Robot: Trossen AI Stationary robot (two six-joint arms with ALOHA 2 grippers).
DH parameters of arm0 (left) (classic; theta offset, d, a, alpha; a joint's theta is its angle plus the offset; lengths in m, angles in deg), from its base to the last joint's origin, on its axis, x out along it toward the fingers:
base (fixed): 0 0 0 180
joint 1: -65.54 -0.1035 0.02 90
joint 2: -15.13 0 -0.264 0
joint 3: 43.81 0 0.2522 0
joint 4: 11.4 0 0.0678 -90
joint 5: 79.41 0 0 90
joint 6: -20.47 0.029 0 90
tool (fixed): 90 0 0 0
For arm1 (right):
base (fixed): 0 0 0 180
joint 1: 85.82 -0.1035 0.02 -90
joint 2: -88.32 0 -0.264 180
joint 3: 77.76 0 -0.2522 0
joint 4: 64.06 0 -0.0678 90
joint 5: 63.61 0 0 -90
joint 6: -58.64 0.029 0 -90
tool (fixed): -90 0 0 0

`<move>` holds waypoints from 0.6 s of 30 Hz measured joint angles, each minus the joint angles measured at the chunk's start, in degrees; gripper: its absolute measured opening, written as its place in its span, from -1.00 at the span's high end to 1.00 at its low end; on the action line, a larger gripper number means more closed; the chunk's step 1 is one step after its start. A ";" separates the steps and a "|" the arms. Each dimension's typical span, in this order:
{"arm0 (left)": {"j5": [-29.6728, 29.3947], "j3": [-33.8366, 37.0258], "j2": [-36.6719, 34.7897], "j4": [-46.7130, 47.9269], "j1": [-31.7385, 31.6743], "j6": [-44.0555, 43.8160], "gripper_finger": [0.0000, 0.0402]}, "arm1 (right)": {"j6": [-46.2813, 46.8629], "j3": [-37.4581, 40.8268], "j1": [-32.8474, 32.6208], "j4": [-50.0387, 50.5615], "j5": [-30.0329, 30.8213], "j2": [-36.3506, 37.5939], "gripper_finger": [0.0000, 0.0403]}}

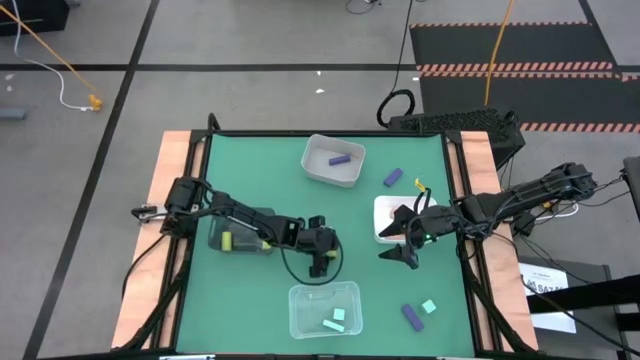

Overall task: Sort & place blocks by color
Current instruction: Put the light orange block into the black bin

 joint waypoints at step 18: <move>-5.52 0.29 -9.49 -9.84 -0.07 -6.38 0.33 | -0.17 0.00 0.00 0.63 0.00 0.00 -0.75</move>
